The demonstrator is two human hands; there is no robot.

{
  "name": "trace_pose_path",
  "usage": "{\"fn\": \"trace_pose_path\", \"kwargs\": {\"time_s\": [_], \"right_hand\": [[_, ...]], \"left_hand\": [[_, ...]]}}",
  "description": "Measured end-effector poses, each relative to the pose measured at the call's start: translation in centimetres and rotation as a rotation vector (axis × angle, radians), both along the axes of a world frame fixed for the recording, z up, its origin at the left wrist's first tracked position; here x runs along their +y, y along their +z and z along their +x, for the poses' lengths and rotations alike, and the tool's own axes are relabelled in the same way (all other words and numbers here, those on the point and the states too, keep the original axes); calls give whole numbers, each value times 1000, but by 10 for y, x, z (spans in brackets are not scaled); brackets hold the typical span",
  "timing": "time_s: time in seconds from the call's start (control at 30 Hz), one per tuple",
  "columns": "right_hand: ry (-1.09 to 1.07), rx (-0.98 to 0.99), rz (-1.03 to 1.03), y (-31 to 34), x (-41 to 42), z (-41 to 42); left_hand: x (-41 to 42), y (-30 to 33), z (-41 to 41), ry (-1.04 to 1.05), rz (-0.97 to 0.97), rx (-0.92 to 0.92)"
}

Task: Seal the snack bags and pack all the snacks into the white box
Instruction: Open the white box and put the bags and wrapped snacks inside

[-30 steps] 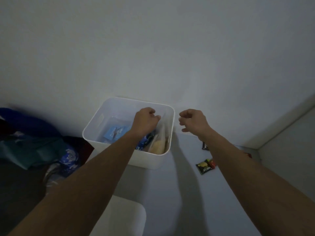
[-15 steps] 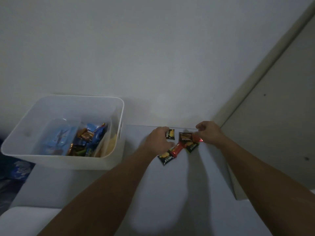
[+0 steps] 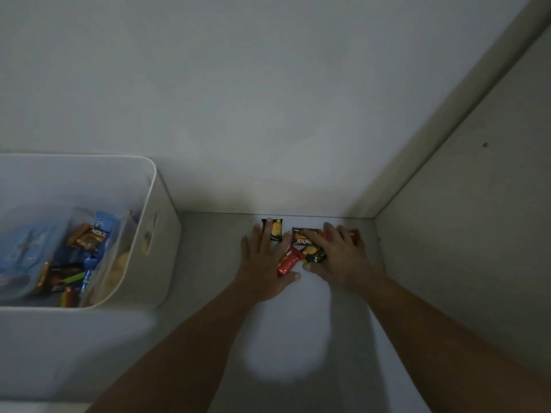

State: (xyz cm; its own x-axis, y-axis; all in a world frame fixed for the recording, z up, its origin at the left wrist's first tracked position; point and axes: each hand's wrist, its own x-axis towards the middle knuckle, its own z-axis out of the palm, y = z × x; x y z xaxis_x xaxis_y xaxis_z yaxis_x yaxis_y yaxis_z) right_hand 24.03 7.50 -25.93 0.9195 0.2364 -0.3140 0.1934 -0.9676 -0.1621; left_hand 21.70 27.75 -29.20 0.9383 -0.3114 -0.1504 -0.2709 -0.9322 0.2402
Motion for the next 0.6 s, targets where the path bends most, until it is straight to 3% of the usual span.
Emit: {"fn": "trace_pose_path", "kwargs": {"time_s": [0.13, 0.27, 0.4, 0.6], "right_hand": [[10, -225, 12, -16, -4, -7], [-84, -264, 291, -26, 1, -13], [-268, -233, 538, -28, 11, -13], [-376, -196, 646, -7, 19, -21]], "left_hand": [[0, -12, -4, 37, -93, -153], [-5, -15, -8, 58, -233, -376], [-8, -8, -8, 92, -396, -294], [-2, 12, -16, 141, -496, -218]]}}
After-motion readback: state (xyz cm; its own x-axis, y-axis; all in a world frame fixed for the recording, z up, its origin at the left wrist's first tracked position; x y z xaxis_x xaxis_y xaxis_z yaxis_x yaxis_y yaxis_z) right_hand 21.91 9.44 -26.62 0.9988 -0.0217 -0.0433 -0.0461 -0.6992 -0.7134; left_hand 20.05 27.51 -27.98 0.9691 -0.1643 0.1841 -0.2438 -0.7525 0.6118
